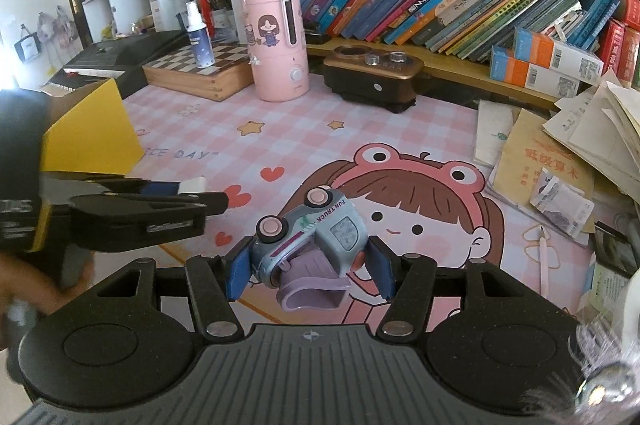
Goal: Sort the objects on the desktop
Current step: 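Grasp the white charger plug with the left gripper while the right holds the toy car, then lift the charger with the left gripper while the right holds the toy car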
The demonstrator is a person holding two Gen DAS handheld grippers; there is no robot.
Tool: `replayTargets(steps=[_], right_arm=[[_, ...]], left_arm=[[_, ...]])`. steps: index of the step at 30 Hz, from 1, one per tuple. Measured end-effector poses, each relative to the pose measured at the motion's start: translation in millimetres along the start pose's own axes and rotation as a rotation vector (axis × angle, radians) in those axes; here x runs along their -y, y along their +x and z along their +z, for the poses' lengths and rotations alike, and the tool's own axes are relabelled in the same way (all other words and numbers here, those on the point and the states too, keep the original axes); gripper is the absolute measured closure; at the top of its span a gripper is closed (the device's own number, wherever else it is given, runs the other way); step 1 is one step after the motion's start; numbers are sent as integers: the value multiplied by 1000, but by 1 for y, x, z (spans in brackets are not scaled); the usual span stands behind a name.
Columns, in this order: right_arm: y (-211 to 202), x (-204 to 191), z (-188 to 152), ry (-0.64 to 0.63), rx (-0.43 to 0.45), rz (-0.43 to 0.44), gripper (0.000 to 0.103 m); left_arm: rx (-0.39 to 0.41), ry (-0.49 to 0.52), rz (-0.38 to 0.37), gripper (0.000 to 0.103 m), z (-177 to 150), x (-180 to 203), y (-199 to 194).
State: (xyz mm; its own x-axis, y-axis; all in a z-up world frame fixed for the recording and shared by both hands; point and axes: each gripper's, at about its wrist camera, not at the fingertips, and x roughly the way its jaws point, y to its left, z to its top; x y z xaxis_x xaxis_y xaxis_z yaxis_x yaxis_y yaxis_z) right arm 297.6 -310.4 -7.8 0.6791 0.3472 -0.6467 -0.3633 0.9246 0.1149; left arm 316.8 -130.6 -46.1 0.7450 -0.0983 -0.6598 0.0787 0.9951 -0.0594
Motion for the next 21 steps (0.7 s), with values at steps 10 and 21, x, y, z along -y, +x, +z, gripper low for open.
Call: replayTargets(steps=[10,21], right_arm=[[-19,-15,-2,-25,14,43,47],[-41,-36,-13,-48,11,40,47]], left_arm=[[48,-57,-32,68,-12,-4,-68],[65,-63,-59,68,-31,-8,-108]])
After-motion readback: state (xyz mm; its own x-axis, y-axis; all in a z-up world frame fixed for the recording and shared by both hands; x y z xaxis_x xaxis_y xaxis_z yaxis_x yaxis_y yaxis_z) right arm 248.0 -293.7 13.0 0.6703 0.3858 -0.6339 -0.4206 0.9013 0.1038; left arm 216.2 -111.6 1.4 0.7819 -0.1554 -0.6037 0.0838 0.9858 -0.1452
